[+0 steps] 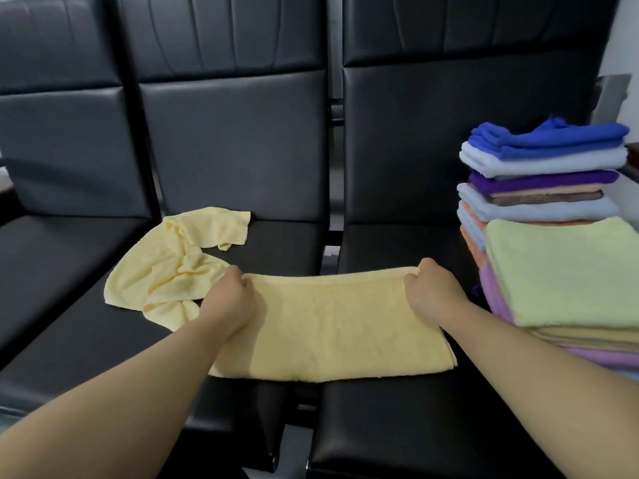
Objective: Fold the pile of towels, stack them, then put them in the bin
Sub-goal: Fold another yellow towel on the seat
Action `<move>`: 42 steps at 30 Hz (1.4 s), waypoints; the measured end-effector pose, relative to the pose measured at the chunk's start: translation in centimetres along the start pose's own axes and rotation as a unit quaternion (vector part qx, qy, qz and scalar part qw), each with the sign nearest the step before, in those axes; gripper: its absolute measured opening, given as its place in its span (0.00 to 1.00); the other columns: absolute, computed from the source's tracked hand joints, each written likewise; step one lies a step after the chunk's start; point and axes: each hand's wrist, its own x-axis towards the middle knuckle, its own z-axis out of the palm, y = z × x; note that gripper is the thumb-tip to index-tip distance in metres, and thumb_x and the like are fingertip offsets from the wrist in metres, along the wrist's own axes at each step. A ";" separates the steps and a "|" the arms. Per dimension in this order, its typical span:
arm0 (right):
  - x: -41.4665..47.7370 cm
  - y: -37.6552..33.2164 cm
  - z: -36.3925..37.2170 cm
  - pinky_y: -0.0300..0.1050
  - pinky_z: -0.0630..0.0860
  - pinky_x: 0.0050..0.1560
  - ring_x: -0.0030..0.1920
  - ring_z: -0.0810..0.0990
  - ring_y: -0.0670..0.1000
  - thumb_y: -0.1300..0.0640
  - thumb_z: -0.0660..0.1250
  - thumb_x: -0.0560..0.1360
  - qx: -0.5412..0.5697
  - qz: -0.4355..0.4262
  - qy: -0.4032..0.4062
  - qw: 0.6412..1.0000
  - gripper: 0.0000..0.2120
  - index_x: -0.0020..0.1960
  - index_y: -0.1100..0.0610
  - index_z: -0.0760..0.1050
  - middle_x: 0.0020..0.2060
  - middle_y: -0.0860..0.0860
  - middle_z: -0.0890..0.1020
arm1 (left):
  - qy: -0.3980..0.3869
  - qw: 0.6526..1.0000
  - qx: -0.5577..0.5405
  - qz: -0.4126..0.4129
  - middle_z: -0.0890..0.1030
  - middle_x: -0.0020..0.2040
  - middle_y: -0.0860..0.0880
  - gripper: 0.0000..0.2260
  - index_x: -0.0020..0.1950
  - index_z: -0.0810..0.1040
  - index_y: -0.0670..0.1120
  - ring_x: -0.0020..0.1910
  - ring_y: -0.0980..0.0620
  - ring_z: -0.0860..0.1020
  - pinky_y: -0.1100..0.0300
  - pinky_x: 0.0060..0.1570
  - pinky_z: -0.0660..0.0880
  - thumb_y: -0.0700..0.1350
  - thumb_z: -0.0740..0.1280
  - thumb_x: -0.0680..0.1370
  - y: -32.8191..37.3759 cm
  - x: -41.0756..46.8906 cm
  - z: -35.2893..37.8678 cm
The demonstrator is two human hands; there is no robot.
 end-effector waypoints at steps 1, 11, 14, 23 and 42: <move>0.1 -0.1 0.1 0.45 0.71 0.32 0.40 0.80 0.51 0.53 0.58 0.85 -0.012 0.004 0.002 1.000 0.14 0.67 0.59 0.68 0.45 0.53 0.78 | 0.004 1.000 0.001 0.001 0.75 0.54 0.50 0.12 0.65 0.70 0.46 0.53 0.45 0.74 0.52 0.51 0.69 0.49 0.54 0.85 0.0 0.0 0.1; 0.7 -0.4 0.7 0.46 0.73 0.30 0.39 0.81 0.52 0.53 0.63 0.84 -0.025 0.033 0.037 0.998 0.16 0.68 0.57 0.64 0.44 0.53 0.79 | 0.045 0.999 0.016 -0.019 0.76 0.44 0.49 0.06 0.53 0.66 0.46 0.42 0.46 0.77 0.49 0.44 0.73 0.47 0.54 0.82 1.0 -0.8 0.9; -0.1 -0.1 0.3 0.47 0.77 0.38 0.47 0.78 0.52 0.53 0.69 0.80 -0.028 -0.008 0.067 0.997 0.19 0.65 0.54 0.64 0.53 0.53 0.75 | 0.060 0.998 0.019 -0.013 0.72 0.51 0.49 0.07 0.53 0.63 0.46 0.51 0.43 0.75 0.48 0.48 0.72 0.48 0.59 0.81 1.4 -1.5 0.8; -2.5 -0.1 -0.1 0.47 0.79 0.50 0.48 0.77 0.49 0.56 0.58 0.82 -0.204 -0.221 -0.065 0.952 0.07 0.52 0.49 0.75 0.52 0.46 0.74 | -0.105 0.981 0.081 0.144 0.77 0.49 0.51 0.08 0.54 0.69 0.48 0.47 0.50 0.76 0.53 0.46 0.73 0.51 0.60 0.82 7.3 -5.9 2.6; -9.4 5.2 -3.6 0.35 0.69 0.39 0.48 0.78 0.46 0.56 0.66 0.77 -0.164 -0.193 -0.117 0.960 0.06 0.45 0.47 0.78 0.46 0.42 0.80 | -0.146 0.967 0.114 0.173 0.65 0.72 0.50 0.28 0.75 0.66 0.56 0.68 0.42 0.67 0.49 0.65 0.68 0.60 0.67 0.77 13.0 -12.9 5.7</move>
